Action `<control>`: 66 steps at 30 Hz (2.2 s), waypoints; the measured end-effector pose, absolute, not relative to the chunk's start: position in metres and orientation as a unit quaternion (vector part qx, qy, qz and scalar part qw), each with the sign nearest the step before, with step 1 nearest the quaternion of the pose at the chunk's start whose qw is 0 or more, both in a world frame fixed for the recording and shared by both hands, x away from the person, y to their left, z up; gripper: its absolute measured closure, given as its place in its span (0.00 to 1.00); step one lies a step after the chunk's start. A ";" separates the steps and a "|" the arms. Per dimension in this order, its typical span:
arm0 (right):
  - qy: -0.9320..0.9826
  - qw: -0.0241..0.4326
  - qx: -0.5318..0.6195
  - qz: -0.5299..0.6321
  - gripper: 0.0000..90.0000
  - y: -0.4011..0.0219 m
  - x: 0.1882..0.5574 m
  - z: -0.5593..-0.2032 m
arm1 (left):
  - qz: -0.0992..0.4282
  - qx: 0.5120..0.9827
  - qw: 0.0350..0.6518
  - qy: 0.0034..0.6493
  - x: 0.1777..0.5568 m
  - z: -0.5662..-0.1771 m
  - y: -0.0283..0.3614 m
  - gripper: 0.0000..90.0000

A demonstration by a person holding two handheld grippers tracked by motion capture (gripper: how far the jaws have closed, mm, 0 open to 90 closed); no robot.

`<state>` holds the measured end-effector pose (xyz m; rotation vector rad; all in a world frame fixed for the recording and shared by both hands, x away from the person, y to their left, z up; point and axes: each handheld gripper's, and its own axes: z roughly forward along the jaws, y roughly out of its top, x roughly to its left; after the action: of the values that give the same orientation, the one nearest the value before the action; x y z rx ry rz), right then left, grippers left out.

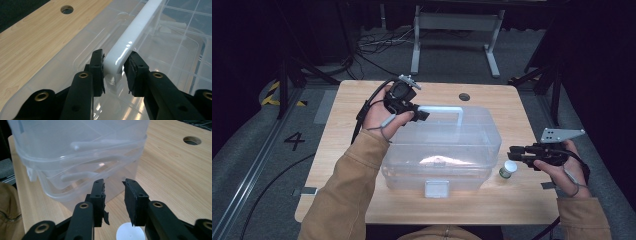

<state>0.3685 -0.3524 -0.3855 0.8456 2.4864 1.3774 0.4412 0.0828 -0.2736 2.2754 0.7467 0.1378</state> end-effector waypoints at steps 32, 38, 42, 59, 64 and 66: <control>0.838 0.046 0.192 0.509 0.98 -0.317 0.359 -0.387 | 0.049 0.882 0.355 0.306 0.458 -0.261 0.086 0.79; 0.839 0.048 0.189 0.508 0.98 -0.314 0.359 -0.388 | 0.045 0.882 0.351 0.311 0.462 -0.259 0.085 0.79; 0.838 0.049 0.189 0.510 0.98 -0.313 0.358 -0.387 | 0.042 0.882 0.350 0.312 0.464 -0.258 0.086 0.79; 0.824 0.057 0.192 0.530 1.00 -0.312 0.357 -0.385 | 0.034 0.881 0.352 0.315 0.467 -0.258 0.087 0.79; 0.818 0.057 0.194 0.539 1.00 -0.313 0.357 -0.385 | 0.034 0.882 0.350 0.315 0.467 -0.257 0.087 0.79; 0.815 0.057 0.196 0.543 1.00 -0.314 0.357 -0.384 | 0.033 0.882 0.350 0.315 0.467 -0.257 0.087 0.79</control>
<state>0.3566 -0.3138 -0.3844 0.5946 2.4716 1.6456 0.4673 0.0869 -0.2572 2.2842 0.8156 0.0860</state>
